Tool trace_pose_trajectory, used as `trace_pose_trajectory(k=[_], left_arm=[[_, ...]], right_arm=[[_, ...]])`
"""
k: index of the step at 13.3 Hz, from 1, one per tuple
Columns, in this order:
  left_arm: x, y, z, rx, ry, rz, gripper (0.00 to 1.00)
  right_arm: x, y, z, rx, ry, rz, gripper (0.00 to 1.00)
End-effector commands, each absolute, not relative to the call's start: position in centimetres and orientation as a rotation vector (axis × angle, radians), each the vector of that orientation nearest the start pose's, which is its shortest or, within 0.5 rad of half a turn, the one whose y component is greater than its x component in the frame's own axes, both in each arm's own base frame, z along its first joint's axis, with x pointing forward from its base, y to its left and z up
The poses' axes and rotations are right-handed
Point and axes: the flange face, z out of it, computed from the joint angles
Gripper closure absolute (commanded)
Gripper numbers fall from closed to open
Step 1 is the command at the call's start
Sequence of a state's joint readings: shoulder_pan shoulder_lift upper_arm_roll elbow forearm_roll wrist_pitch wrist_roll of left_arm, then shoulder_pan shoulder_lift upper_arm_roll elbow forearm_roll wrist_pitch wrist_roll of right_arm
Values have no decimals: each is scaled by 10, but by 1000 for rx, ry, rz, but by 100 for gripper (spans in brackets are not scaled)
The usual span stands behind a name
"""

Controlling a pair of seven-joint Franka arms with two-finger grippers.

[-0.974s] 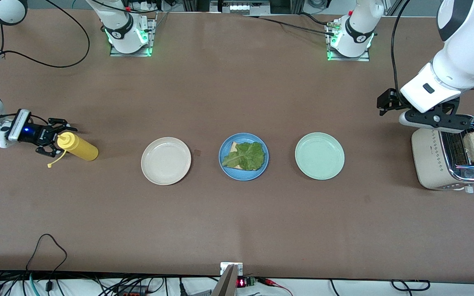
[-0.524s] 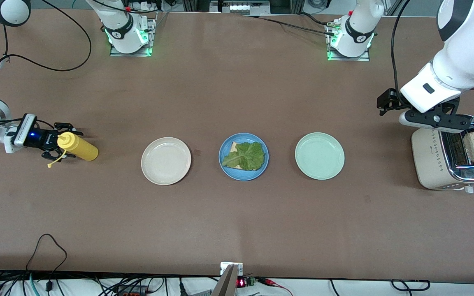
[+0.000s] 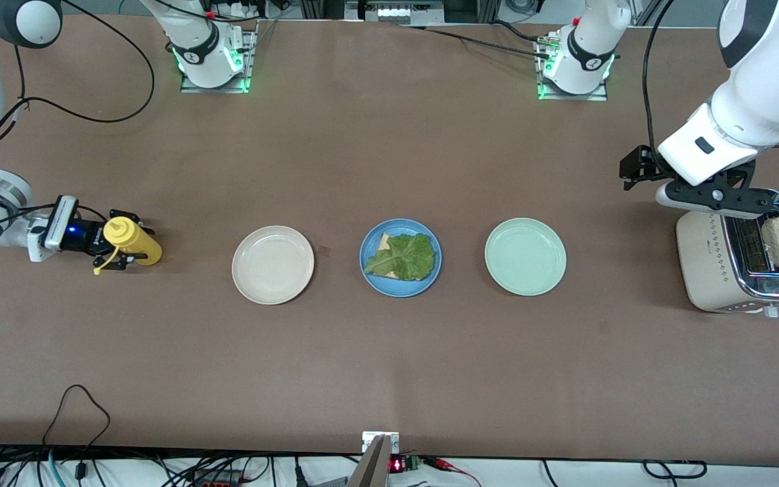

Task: Make sandwich in blue plate with both arms
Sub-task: 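Lower the right gripper around the yellow bottle and close it, then lift the yellow bottle and carry it over the blue plate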

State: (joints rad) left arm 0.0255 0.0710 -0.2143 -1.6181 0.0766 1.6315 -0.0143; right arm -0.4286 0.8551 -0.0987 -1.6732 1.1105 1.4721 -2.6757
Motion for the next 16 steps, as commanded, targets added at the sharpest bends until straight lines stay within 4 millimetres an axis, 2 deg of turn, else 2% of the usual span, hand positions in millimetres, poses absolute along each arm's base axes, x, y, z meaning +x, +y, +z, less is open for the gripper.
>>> trace_pose_trajectory(k=[1,3,5,7,8,10,11,14,16], left_arm=[[565,-98,576,-3070,272,76,0],[565,-97,576,-3070,269,79,0],[564,-97,576,-3069,266,93,0],[563,-98,576,-3069,269,93,0],[563,-98,576,-3069,269,93,0],[563,-98,575,-3069,269,95,0],[563,-98,575,-3069,269,95,0],[563,-98,575,-3069,269,95,0],[563,-97,575,-3069,269,95,0]], right_arm=[[580,-179,134,-1393,-1493,-1131,100],[608,-150,188,-1383,-1662,-1098,100],[628,-124,239,-1488,-1729,-974,100],[645,-85,282,-1574,-1819,-871,100],[651,-65,297,-1606,-1859,-820,100],[659,-22,317,-1694,-1924,-709,100],[663,-2,321,-1735,-1941,-669,100],[669,84,326,-1834,-2042,-547,100],[667,131,329,-1904,-2117,-450,100]])
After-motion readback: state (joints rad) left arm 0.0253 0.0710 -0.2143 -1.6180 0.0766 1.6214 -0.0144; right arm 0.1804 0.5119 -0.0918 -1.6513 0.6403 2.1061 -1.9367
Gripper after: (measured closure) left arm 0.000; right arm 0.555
